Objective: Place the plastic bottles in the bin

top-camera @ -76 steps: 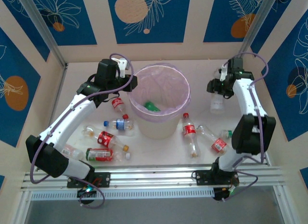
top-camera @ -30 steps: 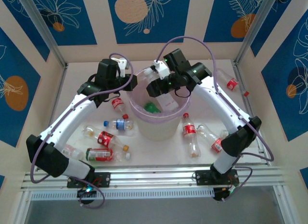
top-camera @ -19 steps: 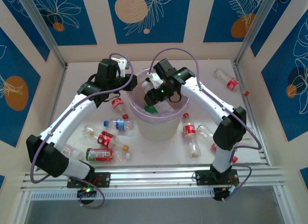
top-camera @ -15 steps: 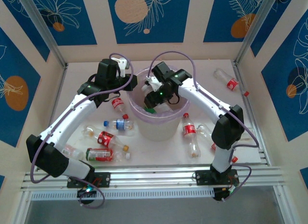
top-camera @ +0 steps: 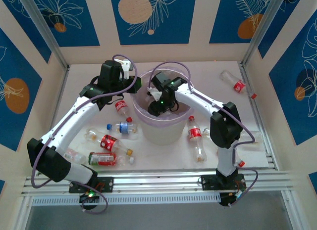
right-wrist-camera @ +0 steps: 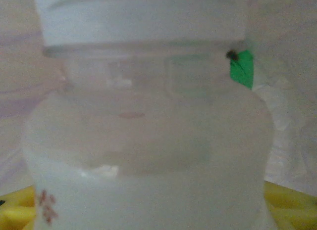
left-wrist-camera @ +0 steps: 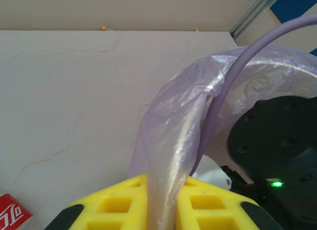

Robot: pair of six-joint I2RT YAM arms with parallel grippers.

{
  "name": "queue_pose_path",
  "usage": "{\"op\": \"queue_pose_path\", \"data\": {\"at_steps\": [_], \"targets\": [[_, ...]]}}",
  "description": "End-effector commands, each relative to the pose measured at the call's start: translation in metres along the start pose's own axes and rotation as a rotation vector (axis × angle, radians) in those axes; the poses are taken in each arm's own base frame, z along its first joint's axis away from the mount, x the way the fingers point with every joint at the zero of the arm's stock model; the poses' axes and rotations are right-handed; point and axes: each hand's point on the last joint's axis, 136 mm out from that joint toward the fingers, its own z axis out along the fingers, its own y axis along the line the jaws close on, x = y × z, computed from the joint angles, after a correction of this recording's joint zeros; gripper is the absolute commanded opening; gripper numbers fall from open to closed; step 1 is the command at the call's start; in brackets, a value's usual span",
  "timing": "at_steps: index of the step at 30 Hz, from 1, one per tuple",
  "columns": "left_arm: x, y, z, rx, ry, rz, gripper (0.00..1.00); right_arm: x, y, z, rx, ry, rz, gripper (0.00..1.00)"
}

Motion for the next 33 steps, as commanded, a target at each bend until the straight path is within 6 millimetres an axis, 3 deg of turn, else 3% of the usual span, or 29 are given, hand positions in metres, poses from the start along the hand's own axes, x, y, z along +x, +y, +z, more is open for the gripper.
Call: {"op": "queue_pose_path", "data": {"at_steps": [1,4,8,16,23,33], "targets": [[0.001,-0.002,-0.006,-0.002,-0.004,0.009,0.18,0.004,0.002,0.012,-0.001,0.019,-0.026,0.48],[0.002,-0.002,-0.006,-0.002,-0.003,0.008,0.18,0.006,0.004,0.017,0.000,0.033,-0.029,0.54],[0.002,-0.002,-0.006,-0.003,-0.004,0.007,0.18,0.006,0.005,0.018,0.005,0.038,-0.035,0.75],[0.002,-0.001,-0.006,-0.006,-0.006,0.009,0.18,0.000,0.012,-0.007,0.002,-0.001,-0.059,0.93],[0.002,0.000,-0.006,-0.010,-0.006,0.009,0.18,-0.014,0.029,-0.080,-0.008,-0.149,-0.106,0.98],[0.003,0.001,-0.005,-0.015,-0.008,0.007,0.18,-0.010,0.034,-0.199,0.062,-0.416,-0.125,0.97]]}}
